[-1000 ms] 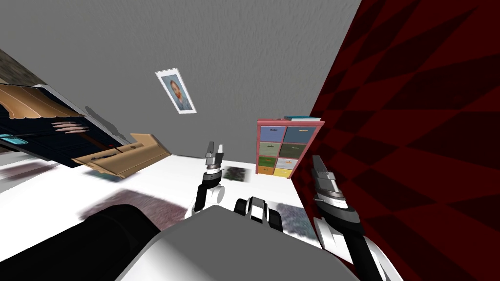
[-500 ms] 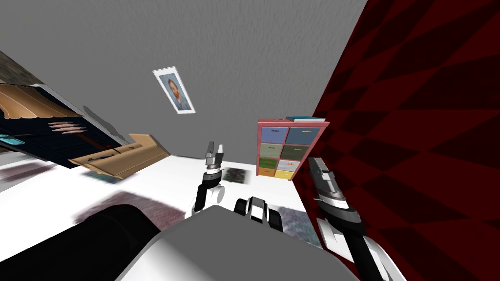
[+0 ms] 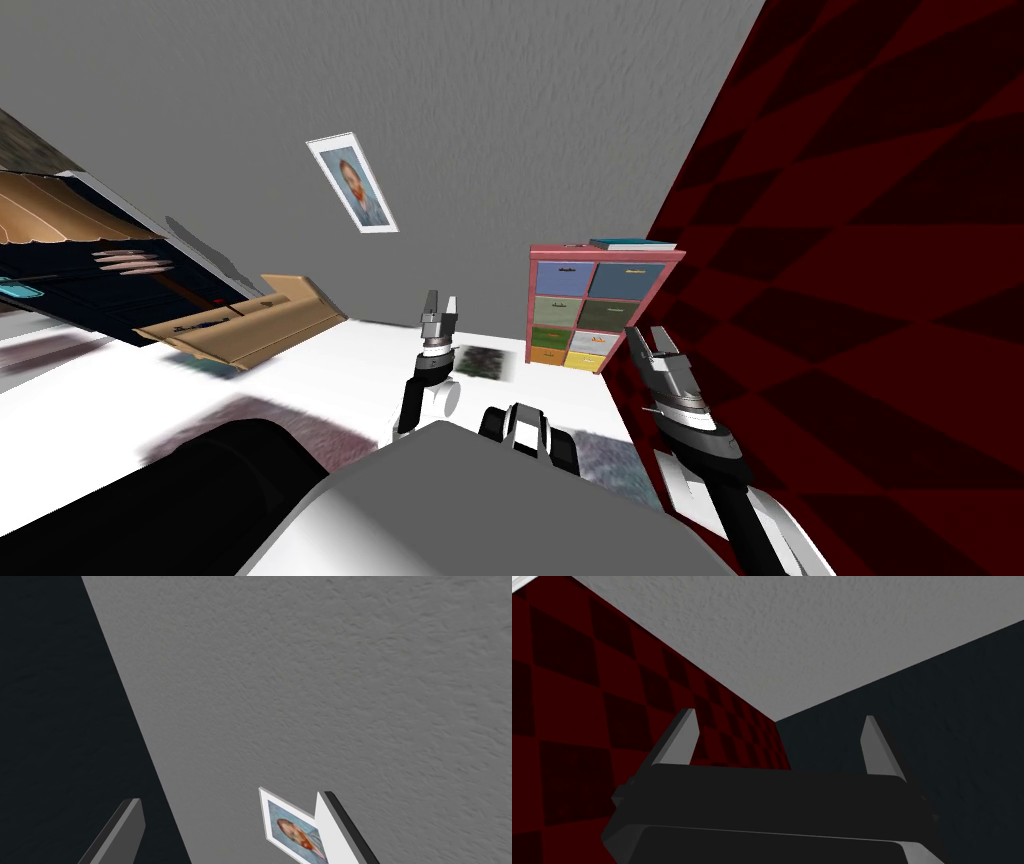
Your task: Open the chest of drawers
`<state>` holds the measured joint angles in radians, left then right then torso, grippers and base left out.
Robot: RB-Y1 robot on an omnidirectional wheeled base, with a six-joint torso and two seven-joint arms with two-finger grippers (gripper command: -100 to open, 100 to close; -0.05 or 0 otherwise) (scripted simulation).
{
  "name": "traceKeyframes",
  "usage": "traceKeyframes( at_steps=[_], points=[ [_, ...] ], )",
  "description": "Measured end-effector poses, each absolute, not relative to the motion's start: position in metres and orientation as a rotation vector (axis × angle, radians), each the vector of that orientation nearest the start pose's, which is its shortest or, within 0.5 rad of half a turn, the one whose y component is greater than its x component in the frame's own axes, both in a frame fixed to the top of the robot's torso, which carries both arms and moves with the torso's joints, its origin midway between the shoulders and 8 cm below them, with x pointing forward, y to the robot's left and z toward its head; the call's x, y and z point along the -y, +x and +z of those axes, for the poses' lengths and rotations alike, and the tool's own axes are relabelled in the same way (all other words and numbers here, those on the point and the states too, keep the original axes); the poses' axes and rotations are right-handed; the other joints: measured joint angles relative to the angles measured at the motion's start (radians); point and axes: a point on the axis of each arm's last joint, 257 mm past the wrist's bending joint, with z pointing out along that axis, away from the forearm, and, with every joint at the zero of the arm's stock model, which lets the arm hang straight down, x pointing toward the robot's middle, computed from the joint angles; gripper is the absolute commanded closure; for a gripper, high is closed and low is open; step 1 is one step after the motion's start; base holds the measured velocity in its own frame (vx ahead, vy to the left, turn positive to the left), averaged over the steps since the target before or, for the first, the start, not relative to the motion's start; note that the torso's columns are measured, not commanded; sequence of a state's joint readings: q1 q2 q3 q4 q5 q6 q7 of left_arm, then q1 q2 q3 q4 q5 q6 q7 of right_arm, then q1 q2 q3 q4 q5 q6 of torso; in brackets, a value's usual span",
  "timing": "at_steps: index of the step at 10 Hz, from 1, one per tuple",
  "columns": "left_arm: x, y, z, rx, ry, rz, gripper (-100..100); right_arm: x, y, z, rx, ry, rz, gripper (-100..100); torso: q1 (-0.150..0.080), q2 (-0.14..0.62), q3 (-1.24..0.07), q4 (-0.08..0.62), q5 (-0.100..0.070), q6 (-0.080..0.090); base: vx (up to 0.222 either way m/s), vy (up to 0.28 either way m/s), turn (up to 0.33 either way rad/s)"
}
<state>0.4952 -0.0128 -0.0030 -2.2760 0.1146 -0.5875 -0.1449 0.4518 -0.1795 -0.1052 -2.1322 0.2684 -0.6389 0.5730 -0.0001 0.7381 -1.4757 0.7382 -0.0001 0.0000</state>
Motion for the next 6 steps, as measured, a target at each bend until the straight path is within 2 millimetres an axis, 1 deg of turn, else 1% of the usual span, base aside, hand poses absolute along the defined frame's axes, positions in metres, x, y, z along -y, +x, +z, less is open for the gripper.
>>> traceKeyframes(
  at_steps=[6],
  points=[
    [-0.292, 0.327, 0.04, -0.502, -0.622, -1.255, 0, 0.271, 0.359, -0.024, -0.918, -0.098, 0.322, -100, 0.0, 0.0, 0.0, 0.0, 0.0, 0.0, 0.064, 0.025, 0.005]
  ],
)
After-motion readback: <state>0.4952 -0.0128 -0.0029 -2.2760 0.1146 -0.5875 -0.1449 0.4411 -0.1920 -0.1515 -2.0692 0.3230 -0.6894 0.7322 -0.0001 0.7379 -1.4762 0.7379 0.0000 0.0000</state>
